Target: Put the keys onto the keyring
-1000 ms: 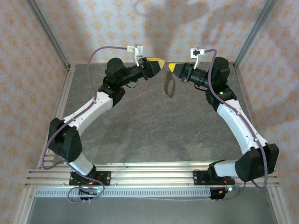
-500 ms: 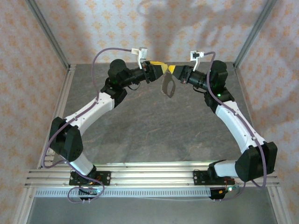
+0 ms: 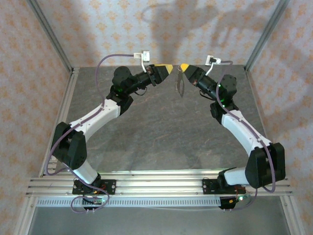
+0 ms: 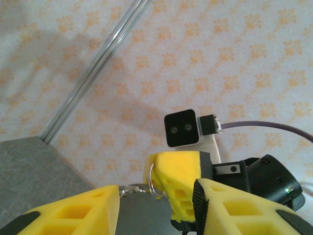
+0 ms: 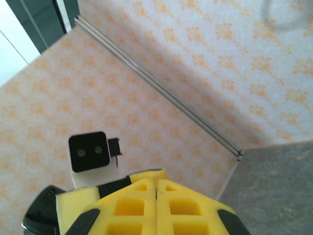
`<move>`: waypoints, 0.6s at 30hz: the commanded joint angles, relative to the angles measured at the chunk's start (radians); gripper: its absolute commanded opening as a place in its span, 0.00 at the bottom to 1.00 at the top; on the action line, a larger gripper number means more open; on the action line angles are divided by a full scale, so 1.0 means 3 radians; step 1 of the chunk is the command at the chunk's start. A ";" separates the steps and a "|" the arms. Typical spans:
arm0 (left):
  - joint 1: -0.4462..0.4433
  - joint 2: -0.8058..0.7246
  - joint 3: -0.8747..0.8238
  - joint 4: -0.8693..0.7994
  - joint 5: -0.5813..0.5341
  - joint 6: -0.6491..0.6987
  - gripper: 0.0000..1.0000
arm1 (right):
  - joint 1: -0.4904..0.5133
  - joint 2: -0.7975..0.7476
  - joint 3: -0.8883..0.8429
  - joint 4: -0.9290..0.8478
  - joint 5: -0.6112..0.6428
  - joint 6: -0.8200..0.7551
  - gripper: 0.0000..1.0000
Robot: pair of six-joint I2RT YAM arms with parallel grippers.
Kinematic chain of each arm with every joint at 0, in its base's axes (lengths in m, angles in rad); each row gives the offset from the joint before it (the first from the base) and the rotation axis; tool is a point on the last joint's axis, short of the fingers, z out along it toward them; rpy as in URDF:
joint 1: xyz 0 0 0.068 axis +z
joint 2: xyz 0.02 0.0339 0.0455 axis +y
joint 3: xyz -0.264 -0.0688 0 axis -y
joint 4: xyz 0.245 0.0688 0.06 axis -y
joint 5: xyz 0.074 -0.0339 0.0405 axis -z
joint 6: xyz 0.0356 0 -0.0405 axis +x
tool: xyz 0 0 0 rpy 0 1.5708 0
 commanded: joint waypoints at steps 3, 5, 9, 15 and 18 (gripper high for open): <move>-0.0038 0.0027 0.0030 0.0284 -0.0020 -0.0130 0.44 | 0.0055 0.0037 0.0012 0.0636 0.0131 0.0306 0.00; -0.0060 0.0055 0.0059 0.0279 -0.0010 -0.0129 0.44 | 0.0092 0.0052 0.0015 0.0649 0.0136 0.0302 0.00; -0.0101 0.0119 0.0105 0.0279 -0.0014 -0.0134 0.44 | 0.0165 0.0091 0.0015 0.0672 0.0144 0.0292 0.00; -0.0149 0.0179 0.0177 0.0305 -0.0013 -0.0144 0.44 | 0.0207 0.0120 -0.0003 0.0691 0.0144 0.0290 0.00; -0.0155 0.0187 0.0187 0.0323 -0.0029 -0.0144 0.44 | 0.0213 0.0125 -0.0011 0.0698 0.0123 0.0290 0.00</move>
